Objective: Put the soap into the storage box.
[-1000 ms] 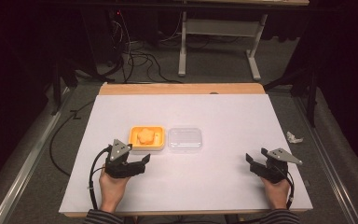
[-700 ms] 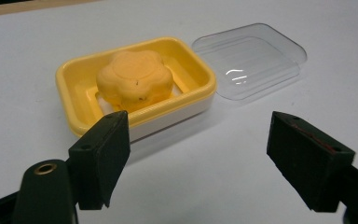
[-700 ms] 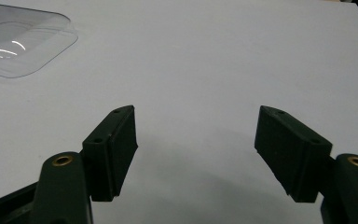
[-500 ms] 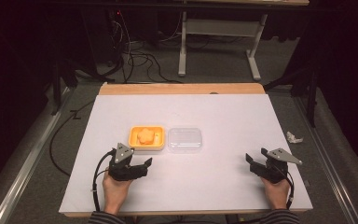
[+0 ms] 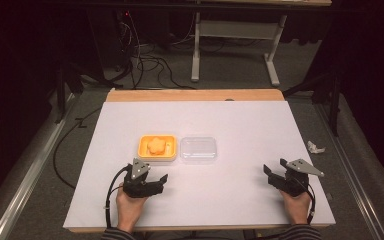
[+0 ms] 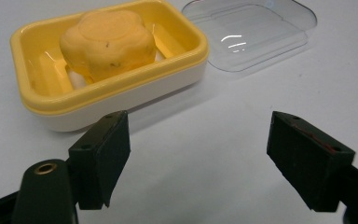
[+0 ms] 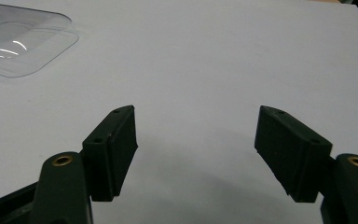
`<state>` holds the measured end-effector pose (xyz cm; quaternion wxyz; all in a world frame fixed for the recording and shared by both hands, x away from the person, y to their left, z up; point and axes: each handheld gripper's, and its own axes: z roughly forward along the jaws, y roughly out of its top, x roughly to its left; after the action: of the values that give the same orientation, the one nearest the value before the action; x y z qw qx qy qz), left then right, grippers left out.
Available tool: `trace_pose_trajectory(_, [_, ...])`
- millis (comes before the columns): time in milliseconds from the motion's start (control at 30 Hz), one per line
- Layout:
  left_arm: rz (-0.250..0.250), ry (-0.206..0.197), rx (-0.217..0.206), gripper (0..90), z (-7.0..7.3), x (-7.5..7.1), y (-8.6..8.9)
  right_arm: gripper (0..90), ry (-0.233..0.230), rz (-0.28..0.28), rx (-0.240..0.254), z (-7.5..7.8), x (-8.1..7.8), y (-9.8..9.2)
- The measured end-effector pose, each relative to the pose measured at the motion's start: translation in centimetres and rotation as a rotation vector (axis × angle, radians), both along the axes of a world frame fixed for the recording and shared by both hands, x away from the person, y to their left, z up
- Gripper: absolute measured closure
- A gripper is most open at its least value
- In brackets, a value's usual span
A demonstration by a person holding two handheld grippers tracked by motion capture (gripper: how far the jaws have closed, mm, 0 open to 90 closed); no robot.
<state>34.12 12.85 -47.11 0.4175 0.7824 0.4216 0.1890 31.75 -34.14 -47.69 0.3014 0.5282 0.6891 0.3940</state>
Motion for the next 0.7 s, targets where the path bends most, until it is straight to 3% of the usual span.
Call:
trace_pose_trajectory(467, [0.008,-0.034,0.054,21.8,-1.2,0.1,-1.5,29.9,-0.001,0.0,0.0,0.0,0.0,0.0])
trace_pose_trajectory(700, [0.011,-0.054,0.035,21.4,-1.3,-0.2,-1.2,30.0,0.002,-0.001,-0.003,0.0,0.0,0.1])
